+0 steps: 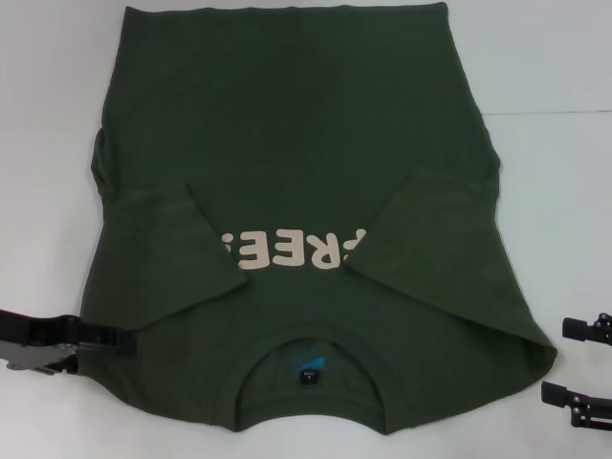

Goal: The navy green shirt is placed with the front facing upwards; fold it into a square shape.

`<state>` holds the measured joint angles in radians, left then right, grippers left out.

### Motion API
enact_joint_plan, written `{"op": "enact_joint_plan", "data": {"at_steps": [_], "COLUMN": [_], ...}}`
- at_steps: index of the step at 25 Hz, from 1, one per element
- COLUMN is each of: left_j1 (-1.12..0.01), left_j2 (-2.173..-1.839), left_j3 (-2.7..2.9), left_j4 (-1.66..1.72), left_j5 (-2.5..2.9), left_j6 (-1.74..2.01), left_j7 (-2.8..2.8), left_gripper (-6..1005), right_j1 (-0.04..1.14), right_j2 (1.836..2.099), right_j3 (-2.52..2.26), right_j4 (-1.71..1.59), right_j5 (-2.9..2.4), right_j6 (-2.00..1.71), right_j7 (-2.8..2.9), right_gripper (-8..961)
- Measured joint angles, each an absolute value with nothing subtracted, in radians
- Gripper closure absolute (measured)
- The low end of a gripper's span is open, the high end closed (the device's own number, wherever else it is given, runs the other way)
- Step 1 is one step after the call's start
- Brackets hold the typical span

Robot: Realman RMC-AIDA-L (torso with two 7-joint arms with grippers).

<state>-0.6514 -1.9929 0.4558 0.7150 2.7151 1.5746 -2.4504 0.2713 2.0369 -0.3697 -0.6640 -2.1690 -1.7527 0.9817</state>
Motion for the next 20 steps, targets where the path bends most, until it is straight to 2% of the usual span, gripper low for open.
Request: {"op": "enact_joint_plan", "data": {"at_steps": [8,13,20], "left_j1": [-0.656,-0.654,-0.654], "left_j2": [-1.994,-2.003,-2.006], "left_j3": [0.470,0.489,0.511], "left_j4": [0.717,0.726,0.731], "left_j5": [2.721,2.720,2.717], "left_j6": [1.560,1.546,1.534], "left_j7": [-2.479,-2.481,-2.485], "left_gripper": [86,237,550], "right_j1": [0.272,0.272,0.275], "right_j2": [2.037,2.036,2.035], "right_j3": [-0.367,-0.367,-0.365], "right_j4": [-0.664,-0.666,-0.668], "right_j5": [-2.169,-2.169,-2.169], "right_j6": [-1.751,-1.750,-1.751], "right_j7": [0.984,0.999,1.004], "right_gripper": [51,51,52]}}
